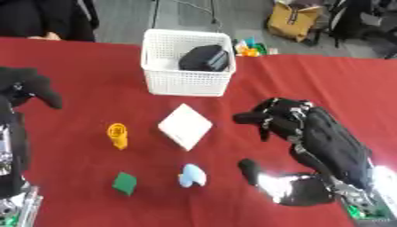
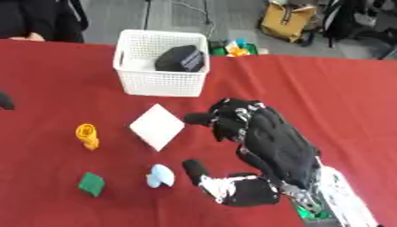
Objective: Pick up objects on the table and place them in the box.
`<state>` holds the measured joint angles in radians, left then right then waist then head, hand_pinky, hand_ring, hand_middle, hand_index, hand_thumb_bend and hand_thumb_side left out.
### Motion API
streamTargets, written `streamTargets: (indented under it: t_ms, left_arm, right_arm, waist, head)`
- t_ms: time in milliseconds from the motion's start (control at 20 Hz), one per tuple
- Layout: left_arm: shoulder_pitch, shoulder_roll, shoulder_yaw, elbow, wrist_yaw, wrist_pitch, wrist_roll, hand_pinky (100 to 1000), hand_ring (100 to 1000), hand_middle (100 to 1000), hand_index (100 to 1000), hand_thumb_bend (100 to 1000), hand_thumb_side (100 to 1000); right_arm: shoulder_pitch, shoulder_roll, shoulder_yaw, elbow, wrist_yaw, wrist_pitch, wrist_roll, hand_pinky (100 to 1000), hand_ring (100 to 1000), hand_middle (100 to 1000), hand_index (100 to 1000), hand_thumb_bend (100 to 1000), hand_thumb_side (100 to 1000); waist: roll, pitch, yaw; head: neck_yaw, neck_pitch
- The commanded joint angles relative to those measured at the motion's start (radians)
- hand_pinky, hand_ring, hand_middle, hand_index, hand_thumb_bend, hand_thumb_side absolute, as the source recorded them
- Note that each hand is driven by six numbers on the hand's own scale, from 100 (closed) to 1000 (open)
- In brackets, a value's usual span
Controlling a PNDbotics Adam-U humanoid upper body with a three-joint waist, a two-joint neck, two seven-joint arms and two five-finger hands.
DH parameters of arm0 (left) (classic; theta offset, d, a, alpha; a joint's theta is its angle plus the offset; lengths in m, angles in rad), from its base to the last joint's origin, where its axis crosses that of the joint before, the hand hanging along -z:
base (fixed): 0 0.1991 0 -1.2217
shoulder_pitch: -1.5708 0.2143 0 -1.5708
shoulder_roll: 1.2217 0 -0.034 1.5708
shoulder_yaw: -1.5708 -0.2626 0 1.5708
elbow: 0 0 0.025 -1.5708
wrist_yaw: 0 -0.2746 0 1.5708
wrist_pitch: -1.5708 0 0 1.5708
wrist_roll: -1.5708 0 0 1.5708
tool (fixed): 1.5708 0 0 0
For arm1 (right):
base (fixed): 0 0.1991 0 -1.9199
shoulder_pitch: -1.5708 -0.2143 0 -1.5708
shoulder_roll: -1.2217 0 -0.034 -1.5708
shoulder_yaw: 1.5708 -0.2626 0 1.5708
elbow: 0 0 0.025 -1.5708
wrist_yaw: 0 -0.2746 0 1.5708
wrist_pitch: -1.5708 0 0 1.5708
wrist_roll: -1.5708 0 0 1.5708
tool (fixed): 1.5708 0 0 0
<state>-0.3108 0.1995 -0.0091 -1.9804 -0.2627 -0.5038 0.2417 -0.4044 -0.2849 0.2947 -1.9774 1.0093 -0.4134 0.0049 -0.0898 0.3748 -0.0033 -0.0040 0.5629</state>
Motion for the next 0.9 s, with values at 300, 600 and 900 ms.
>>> streamTargets:
  t_ms: [300,600,900]
  left_arm:
    - [0.001,0.010,-0.007,-0.020,0.006,0.005,-0.009,346,438,527,715,108,888]
    - [0.005,0.010,-0.009,-0.020,0.008,0.009,-0.015,345,437,527,715,110,893]
    - [0.007,0.011,-0.012,-0.020,0.011,0.012,-0.019,345,437,527,715,112,894]
  right_arm:
    - [-0.009,0.014,0.047,-0.023,0.075,-0.033,0.086,483,796,468,872,381,969]
    - [0.006,0.028,0.060,-0.023,0.138,-0.045,0.153,620,858,498,912,555,771]
    - [0.006,0.046,0.061,-0.023,0.102,-0.011,0.264,611,865,462,956,692,665]
  waist:
    - [-0.008,-0.028,0.000]
    - [-0.020,-0.029,0.004]
    - [-0.027,-0.031,0.005]
  head:
    - [-0.010,0.017]
    - [-0.006,0.022]
    - [-0.011,0.029]
